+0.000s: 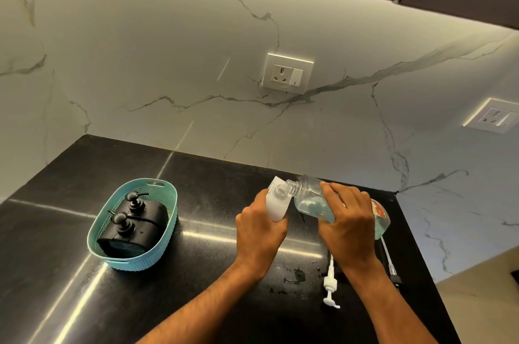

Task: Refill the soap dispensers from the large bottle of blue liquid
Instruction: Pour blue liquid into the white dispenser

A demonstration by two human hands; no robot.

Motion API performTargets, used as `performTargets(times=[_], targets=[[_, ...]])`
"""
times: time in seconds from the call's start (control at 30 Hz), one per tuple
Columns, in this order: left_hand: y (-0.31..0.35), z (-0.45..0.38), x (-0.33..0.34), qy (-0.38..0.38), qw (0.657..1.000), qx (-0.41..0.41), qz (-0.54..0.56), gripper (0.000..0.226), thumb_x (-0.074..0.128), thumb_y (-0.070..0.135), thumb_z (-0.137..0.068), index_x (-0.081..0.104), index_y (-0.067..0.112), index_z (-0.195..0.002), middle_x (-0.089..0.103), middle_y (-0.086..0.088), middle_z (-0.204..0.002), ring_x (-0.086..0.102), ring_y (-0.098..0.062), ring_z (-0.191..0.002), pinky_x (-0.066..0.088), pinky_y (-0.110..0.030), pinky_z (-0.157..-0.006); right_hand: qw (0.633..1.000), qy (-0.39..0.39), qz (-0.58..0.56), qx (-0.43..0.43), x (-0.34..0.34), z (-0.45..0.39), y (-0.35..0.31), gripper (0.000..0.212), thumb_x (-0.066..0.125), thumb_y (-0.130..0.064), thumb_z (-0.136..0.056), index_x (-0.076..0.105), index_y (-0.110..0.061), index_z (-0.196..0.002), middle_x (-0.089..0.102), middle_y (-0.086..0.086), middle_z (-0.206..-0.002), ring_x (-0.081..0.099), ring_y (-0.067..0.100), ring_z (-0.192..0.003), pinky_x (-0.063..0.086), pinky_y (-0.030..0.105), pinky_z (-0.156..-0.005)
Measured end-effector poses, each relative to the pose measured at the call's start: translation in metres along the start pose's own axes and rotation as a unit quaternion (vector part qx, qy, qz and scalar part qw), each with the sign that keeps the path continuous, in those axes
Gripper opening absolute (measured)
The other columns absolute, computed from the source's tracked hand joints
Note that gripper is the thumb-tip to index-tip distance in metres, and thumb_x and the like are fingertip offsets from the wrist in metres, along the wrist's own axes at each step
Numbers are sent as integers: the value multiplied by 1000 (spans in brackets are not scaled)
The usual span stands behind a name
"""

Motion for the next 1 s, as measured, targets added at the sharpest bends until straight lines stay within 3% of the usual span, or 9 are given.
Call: performTargets(times=[1.0], targets=[[-2, -1, -2, -2, 1000, -3, -10, 61, 84, 32, -82, 60, 15, -135, 72, -4, -124, 74, -20, -98, 38, 5, -72, 1000, -9, 13, -8, -7, -10, -9, 68, 94, 1, -53, 72, 1, -118, 73, 19, -110, 69, 40, -99, 55, 47, -84]])
Point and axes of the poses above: each hand's wrist, its own z-axis away from the middle knuckle, its own x-axis out of the palm, y = z × x, the point moved 6 cm from there along -z, towards the middle knuckle
